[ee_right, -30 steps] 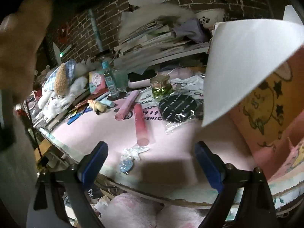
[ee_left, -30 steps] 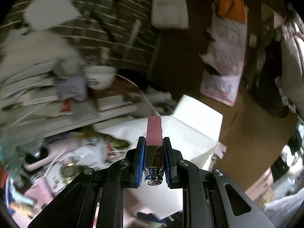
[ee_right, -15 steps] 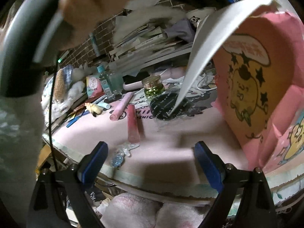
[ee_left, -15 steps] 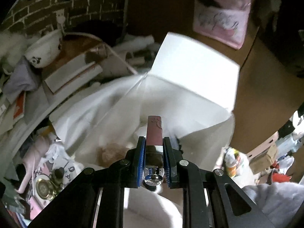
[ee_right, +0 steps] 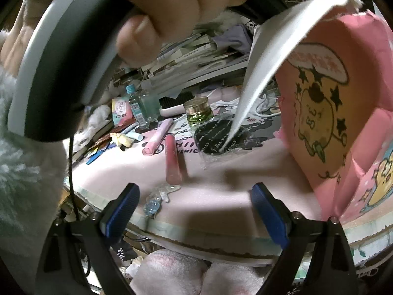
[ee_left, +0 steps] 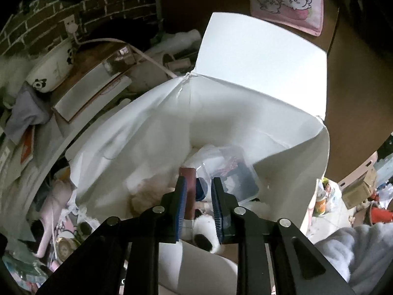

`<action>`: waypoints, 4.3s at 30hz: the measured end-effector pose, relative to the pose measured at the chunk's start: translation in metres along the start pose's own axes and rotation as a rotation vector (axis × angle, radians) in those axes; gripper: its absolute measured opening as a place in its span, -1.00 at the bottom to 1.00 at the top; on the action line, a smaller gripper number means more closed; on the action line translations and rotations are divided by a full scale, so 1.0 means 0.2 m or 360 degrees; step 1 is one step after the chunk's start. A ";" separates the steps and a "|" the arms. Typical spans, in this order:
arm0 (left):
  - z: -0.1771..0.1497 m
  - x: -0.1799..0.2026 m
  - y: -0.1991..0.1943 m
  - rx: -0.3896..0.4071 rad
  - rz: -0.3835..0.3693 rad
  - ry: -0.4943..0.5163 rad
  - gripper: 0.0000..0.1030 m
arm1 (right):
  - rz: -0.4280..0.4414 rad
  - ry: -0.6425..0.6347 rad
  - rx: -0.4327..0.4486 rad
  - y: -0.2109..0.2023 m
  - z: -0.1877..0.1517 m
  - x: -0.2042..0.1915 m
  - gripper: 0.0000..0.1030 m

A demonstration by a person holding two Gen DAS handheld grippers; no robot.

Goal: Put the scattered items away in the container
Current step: 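Carry the lipstick into the white box and open the left tool, then grasp the clear star-shaped charm with the right tool, then carry the star charm into the white box and open the right tool, then grasp the pink lip gloss tube with the left tool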

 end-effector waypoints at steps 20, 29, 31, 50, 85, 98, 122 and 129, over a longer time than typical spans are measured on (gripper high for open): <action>-0.48 -0.48 -0.53 0.0558 0.0689 -0.0592 0.66 | -0.0075 -0.0162 0.0002 0.03 -0.05 -0.08 0.68; -1.08 -0.63 -0.55 0.0717 0.1026 -0.0959 0.65 | -0.0120 -0.0330 -0.0044 0.11 -0.10 -0.20 -0.08; -1.14 -0.61 -0.51 0.0689 0.1031 -0.0938 0.65 | -0.0159 -0.0390 -0.0044 0.13 -0.11 -0.22 -0.16; -1.29 -0.60 -0.42 0.0631 0.0895 -0.1041 0.66 | -0.0269 -0.0517 0.0086 0.09 -0.11 -0.25 -0.54; -1.32 -0.63 -0.32 0.0520 0.0845 -0.1086 0.66 | -0.0610 -0.0445 -0.0026 -0.39 0.74 0.13 -0.54; -1.31 -0.62 -0.25 0.0442 0.0829 -0.1054 0.66 | -0.0757 -0.0303 -0.0732 -0.21 0.71 0.55 -0.54; -1.19 -0.53 -0.16 0.0433 0.0706 -0.1034 0.66 | -0.0340 -0.0471 -0.0243 -0.35 0.67 -0.03 0.43; -1.05 -0.41 -0.07 0.0418 0.0695 -0.0997 0.66 | -0.0137 -0.0373 -0.0188 -0.26 0.61 -0.11 0.43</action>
Point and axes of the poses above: each gripper's, at about its wrist camera, not at the fingertips, and y roughly the way its jaws point, x to its right, z to its top, the point moved 4 cm from there along y, roughly the way its jaws point, and after that the axes turned 10 degrees about z, right-handed, at the moved point
